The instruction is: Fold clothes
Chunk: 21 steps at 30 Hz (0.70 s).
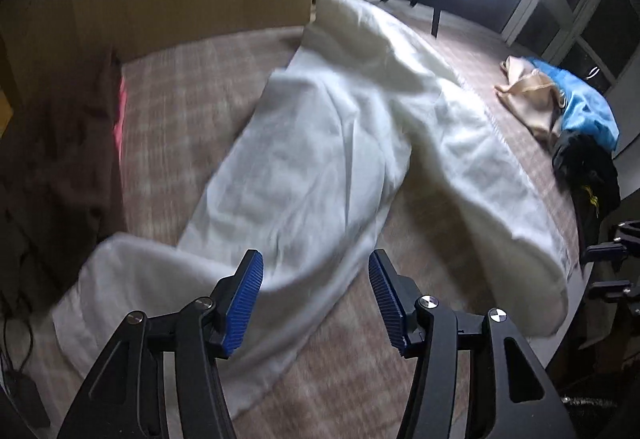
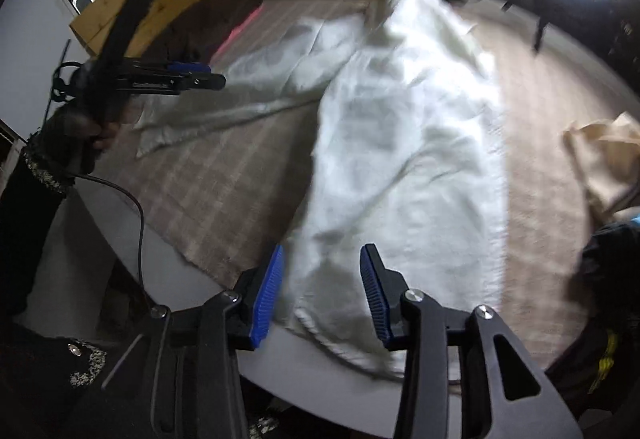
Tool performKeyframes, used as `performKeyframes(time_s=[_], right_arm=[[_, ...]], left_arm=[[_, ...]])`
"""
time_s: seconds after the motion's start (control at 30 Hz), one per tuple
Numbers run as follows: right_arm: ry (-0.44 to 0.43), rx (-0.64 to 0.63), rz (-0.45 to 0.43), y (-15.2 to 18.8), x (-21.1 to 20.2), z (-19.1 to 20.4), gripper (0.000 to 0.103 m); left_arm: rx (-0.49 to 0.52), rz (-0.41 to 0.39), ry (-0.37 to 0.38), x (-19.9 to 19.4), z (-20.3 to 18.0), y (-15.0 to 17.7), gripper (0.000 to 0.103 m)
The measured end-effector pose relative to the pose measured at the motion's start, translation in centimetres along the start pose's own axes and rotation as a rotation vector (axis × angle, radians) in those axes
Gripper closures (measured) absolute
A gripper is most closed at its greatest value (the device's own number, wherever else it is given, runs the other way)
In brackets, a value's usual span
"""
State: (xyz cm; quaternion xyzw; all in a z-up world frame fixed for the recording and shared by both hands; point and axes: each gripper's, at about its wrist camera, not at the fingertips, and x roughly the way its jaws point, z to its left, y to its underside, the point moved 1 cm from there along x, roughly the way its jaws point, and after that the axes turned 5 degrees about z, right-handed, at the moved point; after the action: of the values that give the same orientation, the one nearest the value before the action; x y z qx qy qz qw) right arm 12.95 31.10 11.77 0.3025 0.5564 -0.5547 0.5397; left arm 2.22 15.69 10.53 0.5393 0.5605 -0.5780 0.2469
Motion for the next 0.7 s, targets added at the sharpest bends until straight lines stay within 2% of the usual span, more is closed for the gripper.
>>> performKeyframes(time_s=[0.13,0.17,0.2,0.47,0.57,0.63,0.7], right_arm=[[0.002,-0.03,0.052,0.1,1.5,0.0,0.063],[0.007,-0.02,0.052,0.3,1.4,-0.5,0.063],[0.006,0.016,0.044,0.4,1.1,-1.6,0.063],[0.142,0.285,-0.093,3.8,-2.4,-13.0,0.063],[0.162,0.317,-0.1,4.9,-2.6,-16.4,0.063],[0.151,0.309,-0.145,5.0,-3.0,-18.2,0.063],[0.13,0.253,-0.194,3.6,-3.7,-19.4,0.062]], left_arm=[[-0.008,0.005,0.044,-0.5,0.2,1.6,0.05],[-0.015,0.002,0.09,-0.4,-0.6,1.5,0.049],[-0.022,-0.001,0.138,-0.4,-1.4,1.3,0.049],[0.139,0.046,0.244,0.7,-11.9,-0.4,0.041],[0.16,0.043,0.215,1.0,-14.7,-0.9,0.041],[0.146,0.03,0.199,1.1,-16.1,-1.5,0.041],[0.111,0.018,0.205,1.3,-17.3,-2.2,0.041]])
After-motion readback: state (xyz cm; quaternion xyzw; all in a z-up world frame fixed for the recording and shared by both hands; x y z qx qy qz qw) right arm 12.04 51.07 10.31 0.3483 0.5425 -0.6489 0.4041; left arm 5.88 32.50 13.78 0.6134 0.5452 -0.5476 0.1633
